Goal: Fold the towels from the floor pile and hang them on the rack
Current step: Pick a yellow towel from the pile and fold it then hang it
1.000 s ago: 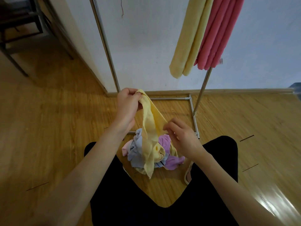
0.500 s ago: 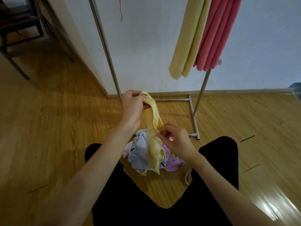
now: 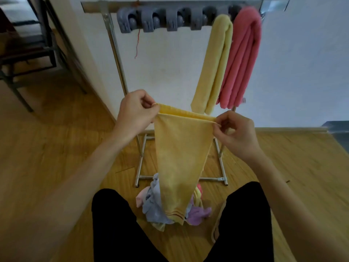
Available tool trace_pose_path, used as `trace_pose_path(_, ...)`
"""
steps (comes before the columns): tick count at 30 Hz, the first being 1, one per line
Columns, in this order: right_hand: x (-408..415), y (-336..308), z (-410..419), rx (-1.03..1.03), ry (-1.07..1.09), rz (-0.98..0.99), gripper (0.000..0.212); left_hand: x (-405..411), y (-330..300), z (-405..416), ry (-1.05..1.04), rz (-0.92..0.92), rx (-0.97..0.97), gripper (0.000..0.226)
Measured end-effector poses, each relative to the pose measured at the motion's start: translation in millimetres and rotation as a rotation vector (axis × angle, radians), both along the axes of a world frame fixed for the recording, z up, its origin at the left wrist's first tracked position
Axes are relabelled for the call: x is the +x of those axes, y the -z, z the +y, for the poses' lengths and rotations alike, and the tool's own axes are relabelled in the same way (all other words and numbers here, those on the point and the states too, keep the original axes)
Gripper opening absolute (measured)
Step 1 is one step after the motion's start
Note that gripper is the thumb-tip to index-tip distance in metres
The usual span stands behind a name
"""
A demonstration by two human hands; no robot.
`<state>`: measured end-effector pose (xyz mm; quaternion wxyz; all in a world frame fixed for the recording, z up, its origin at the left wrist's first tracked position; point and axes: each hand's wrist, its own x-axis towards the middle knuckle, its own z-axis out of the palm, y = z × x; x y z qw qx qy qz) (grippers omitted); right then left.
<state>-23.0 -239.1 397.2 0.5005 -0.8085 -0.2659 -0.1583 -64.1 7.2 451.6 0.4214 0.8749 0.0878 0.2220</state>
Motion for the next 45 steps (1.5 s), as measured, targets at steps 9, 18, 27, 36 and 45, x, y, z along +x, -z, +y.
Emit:
trace_pose_path(9,12,-63,13,0.267,0.098,-0.178,0.017,7,-66,3,0.011,-0.187,0.204,0.006)
trace_pose_path(18,23,-42,12,0.019,0.114,-0.092,0.014,8,-39,12,0.276,0.284,0.553,0.012)
trace_pose_path(27,21,-24,21,-0.023,0.055,-0.005,0.015,-14,-20,-2,0.848,0.4,0.466,0.05)
trace_pose_path(36,14,-24,26,-0.128,-0.091,0.016,0.015,-30,-17,-2,1.021,0.535,0.56,0.055)
trace_pose_path(45,16,-14,25,-0.073,-0.12,0.066,0.015,-33,-13,-11,0.961,-0.084,0.807,0.005)
